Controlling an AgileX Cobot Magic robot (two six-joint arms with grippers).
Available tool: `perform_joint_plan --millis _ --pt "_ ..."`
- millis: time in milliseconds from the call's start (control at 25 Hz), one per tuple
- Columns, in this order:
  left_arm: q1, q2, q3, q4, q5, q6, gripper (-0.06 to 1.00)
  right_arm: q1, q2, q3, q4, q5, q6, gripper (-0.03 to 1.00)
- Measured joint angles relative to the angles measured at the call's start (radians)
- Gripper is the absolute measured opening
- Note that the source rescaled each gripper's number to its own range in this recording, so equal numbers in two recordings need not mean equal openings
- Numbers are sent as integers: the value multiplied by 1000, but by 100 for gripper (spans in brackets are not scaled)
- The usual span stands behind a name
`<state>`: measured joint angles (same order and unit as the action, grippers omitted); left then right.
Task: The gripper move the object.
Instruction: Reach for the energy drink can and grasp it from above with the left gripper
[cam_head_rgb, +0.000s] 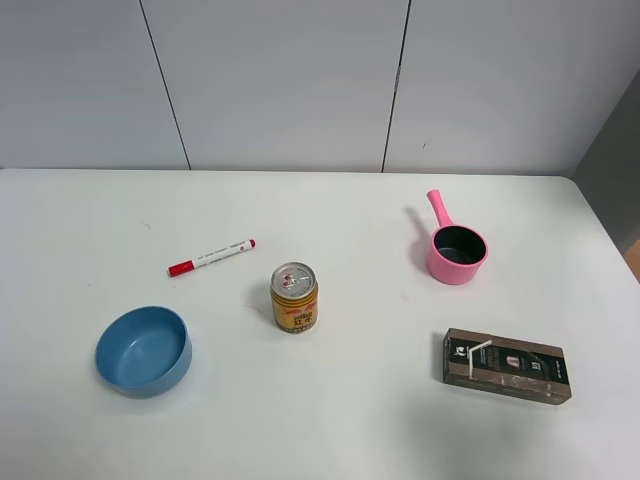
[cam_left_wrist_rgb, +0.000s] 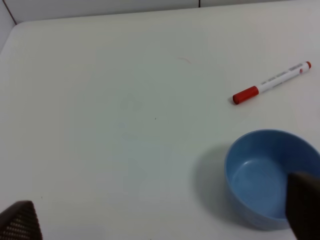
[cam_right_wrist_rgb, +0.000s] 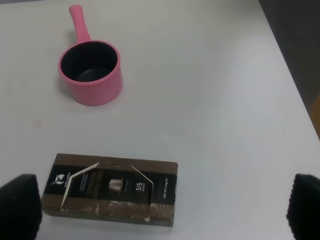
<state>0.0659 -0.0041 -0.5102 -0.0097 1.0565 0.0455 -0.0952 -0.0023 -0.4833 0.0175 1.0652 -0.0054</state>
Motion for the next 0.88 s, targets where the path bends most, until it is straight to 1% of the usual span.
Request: perform_joint_plan --millis 680,760,880 --pt "0 1 0 1 0 0 100 0 0 0 0 0 0 100" --pt "0 27 0 1 0 0 100 0 0 0 0 0 0 100" --pt "0 125 -12 -3 0 0 100 0 0 0 0 0 0 100"
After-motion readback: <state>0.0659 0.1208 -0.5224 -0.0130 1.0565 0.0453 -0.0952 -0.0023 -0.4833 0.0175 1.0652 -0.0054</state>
